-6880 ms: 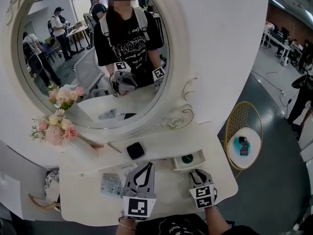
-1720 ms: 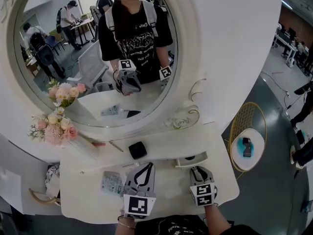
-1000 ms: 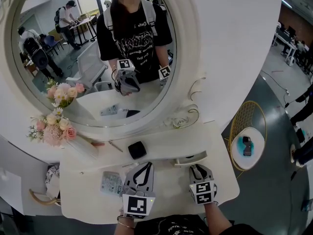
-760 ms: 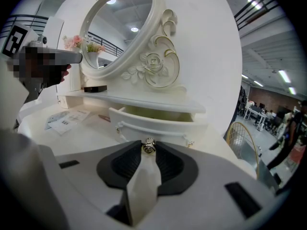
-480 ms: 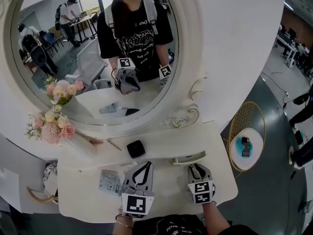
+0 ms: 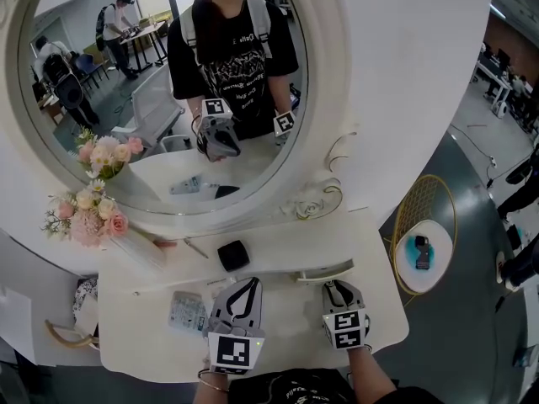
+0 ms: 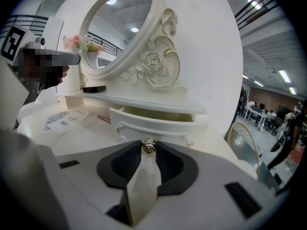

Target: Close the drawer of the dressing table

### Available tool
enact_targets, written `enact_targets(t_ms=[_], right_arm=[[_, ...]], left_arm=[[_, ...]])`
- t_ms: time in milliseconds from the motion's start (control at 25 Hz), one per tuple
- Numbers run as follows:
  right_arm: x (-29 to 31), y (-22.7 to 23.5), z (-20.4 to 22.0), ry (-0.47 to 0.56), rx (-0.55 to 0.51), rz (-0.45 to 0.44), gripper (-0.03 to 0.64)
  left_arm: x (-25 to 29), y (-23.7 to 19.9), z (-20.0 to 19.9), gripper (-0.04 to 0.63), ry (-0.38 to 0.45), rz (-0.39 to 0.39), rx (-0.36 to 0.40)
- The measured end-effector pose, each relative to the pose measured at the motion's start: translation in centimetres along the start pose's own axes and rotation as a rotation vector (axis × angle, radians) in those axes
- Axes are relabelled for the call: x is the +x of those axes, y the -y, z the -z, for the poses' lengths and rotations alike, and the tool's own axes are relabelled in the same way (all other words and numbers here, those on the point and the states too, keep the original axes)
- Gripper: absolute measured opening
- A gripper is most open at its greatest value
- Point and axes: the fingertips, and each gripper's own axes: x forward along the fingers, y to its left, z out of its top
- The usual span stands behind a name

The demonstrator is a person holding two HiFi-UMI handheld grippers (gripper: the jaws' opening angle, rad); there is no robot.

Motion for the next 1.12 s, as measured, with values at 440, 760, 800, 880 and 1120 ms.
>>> enact_targets(t_ms=[440,760,800,880,1120], right_arm=[[0.07,0.16,-0.21,0.001,-0.005,0.003,0.101],[0.04,0.03,-0.44,0.003,0.000,-0.003,0.101],[0.03,0.03,-0.47,0.004,0.001,-0.003,0.101],[0.06,0.00,-0.53,0.003,0.003,-0.004,0.101],[0.20,0.25,-0.53,0.004,-0.008,0.001,0.101]], left_arm=[[-0.12,-0.09,-0.46,0.017,0.016,-0.013,-0.002],[-0.25,-0.54,-0.54,0.017,0.012,-0.030,-0.004],[-0.24,-0.52,-0.53,0.017,0.012,-0.029,-0.002],[-0.22,-0.50,-0.54,0.017,0.015,-0.028,-0.006],[-0.17,-0.67,-0.58,0.017,0.015,-0.029,-0.003]])
